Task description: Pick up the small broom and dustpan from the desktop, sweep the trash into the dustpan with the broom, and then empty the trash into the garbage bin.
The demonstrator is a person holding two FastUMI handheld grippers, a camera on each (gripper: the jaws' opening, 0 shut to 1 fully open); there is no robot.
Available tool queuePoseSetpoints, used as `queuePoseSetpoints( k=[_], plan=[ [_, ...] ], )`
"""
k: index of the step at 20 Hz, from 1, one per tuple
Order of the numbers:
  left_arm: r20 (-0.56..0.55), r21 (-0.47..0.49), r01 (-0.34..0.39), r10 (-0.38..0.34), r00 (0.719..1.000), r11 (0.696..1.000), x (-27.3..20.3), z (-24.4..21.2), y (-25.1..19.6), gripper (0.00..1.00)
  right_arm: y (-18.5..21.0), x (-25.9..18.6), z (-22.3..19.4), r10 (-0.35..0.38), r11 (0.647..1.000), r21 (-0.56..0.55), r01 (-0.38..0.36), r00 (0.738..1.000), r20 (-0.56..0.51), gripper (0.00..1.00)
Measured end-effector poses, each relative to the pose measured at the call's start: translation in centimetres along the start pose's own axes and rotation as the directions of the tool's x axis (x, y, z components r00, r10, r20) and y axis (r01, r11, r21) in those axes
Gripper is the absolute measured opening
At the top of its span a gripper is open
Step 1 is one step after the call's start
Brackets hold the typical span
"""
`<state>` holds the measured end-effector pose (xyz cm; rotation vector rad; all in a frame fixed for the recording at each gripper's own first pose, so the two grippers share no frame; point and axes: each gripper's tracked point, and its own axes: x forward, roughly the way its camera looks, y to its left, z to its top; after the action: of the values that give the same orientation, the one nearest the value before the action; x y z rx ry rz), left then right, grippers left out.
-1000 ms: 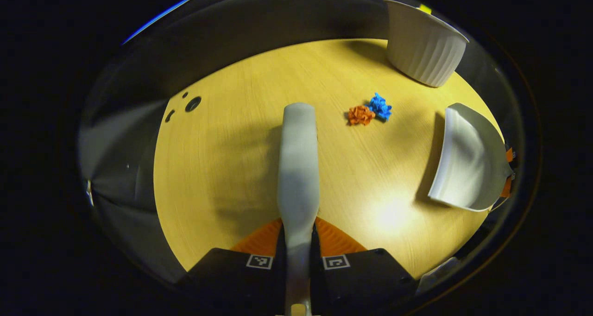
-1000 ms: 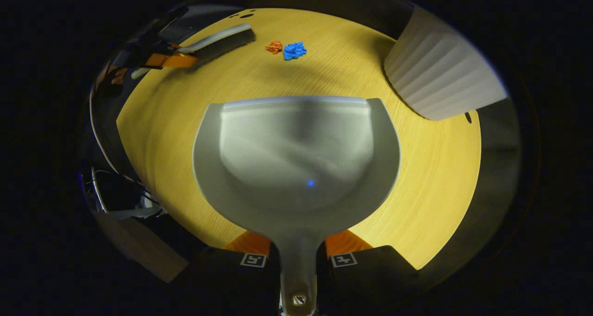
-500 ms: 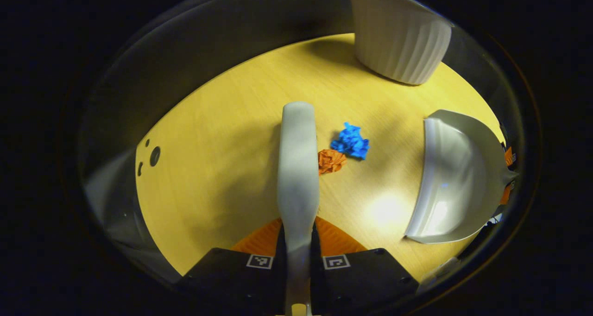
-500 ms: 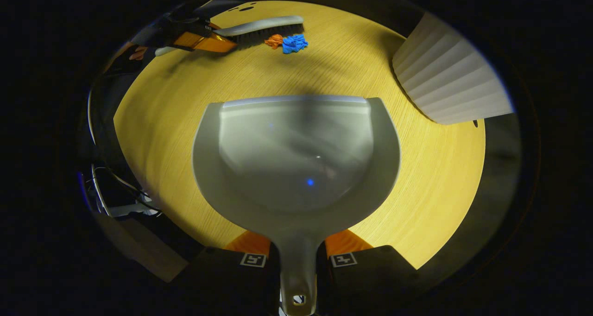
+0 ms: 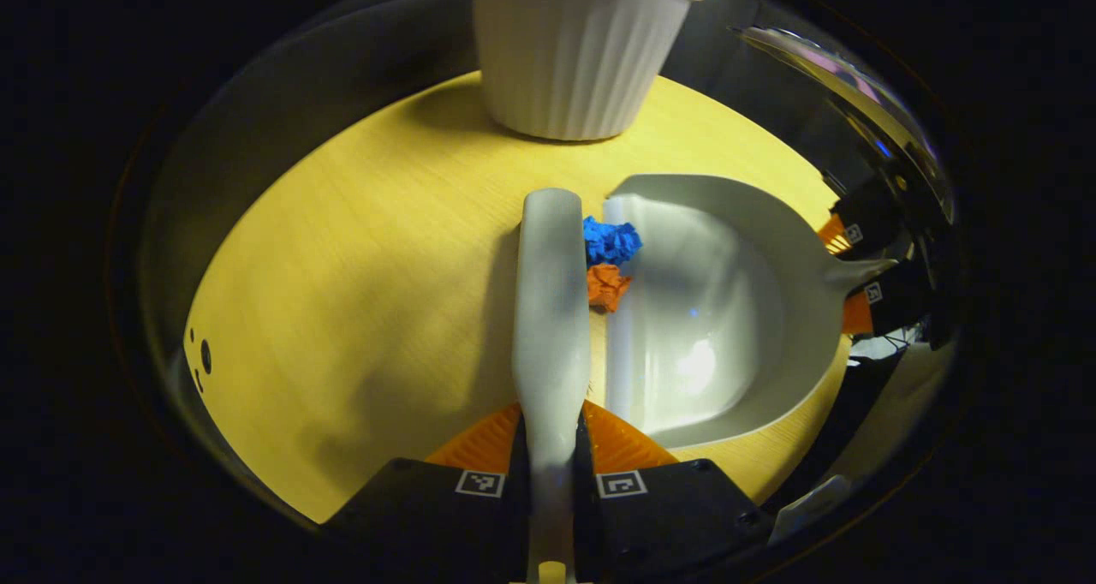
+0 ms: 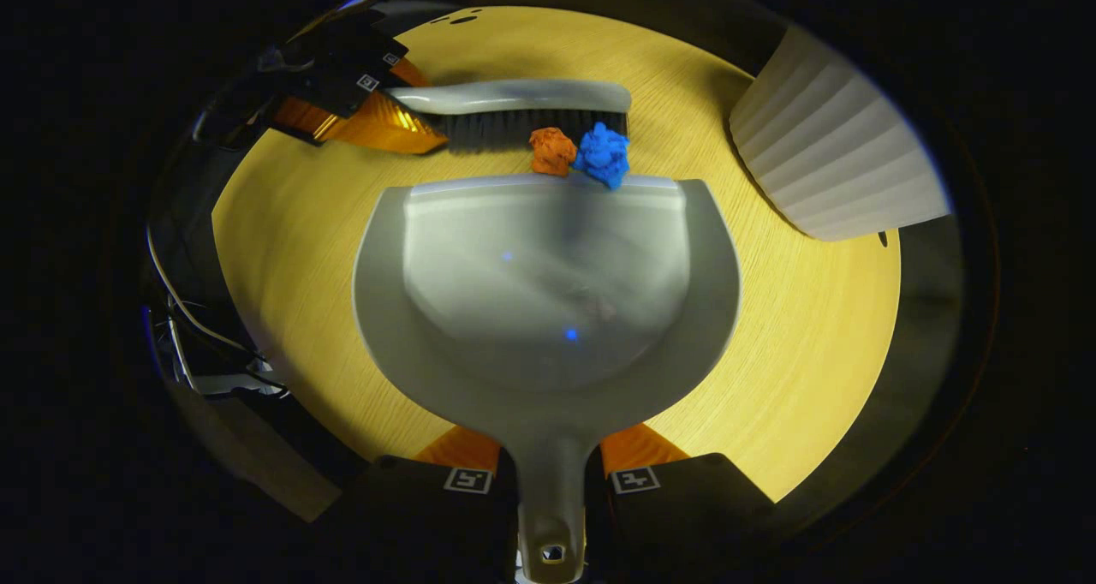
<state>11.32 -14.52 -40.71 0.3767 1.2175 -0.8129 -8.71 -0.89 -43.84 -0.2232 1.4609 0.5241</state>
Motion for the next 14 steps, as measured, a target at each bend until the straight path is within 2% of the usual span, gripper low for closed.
queuePoseSetpoints(
  k=[2, 3, 4, 7, 9, 11, 14],
  plan=[
    [0.004, -0.014, 0.056, -0.056, 0.998, 0.998, -0.6, 0.1, -1.1, 0.25, -0.1, 0.2, -0.3, 0.001, 1.000, 0.007, -0.001, 1.000, 0.021, 0.35],
    [0.011, -0.044, 0.083, -0.083, 0.997, 0.996, -1.4, 0.4, -1.5, 0.22, 0.0, 0.2, -0.3, 0.001, 1.000, 0.012, -0.001, 1.000, 0.031, 0.35],
    [0.017, -0.072, 0.103, -0.102, 0.995, 0.992, -1.9, 0.4, -2.1, 0.24, 0.0, 0.2, -0.4, -0.001, 1.000, 0.017, 0.001, 0.999, 0.037, 0.35],
    [0.051, -0.112, 0.085, -0.080, 0.996, 0.990, -2.4, 0.1, -1.5, 0.24, -0.1, 0.7, -0.6, -0.010, 0.999, 0.048, 0.007, 0.998, 0.066, 0.35],
    [0.096, -0.158, 0.053, -0.038, 0.995, 0.986, -3.4, 0.2, -0.2, 0.27, 0.1, 0.5, -0.7, -0.012, 0.997, 0.073, 0.006, 0.996, 0.087, 0.35],
    [0.111, -0.215, -0.027, 0.052, 0.992, 0.976, -4.2, -0.6, 2.2, 0.24, 0.6, -0.4, -1.3, -0.015, 0.995, 0.103, 0.005, 0.996, 0.093, 0.35],
    [0.083, -0.324, -0.149, 0.185, 0.979, 0.934, -5.8, -3.2, 6.2, 0.24, -0.6, -3.9, -2.5, -0.037, 0.977, 0.214, 0.017, 0.995, 0.090, 0.35]
  ],
)
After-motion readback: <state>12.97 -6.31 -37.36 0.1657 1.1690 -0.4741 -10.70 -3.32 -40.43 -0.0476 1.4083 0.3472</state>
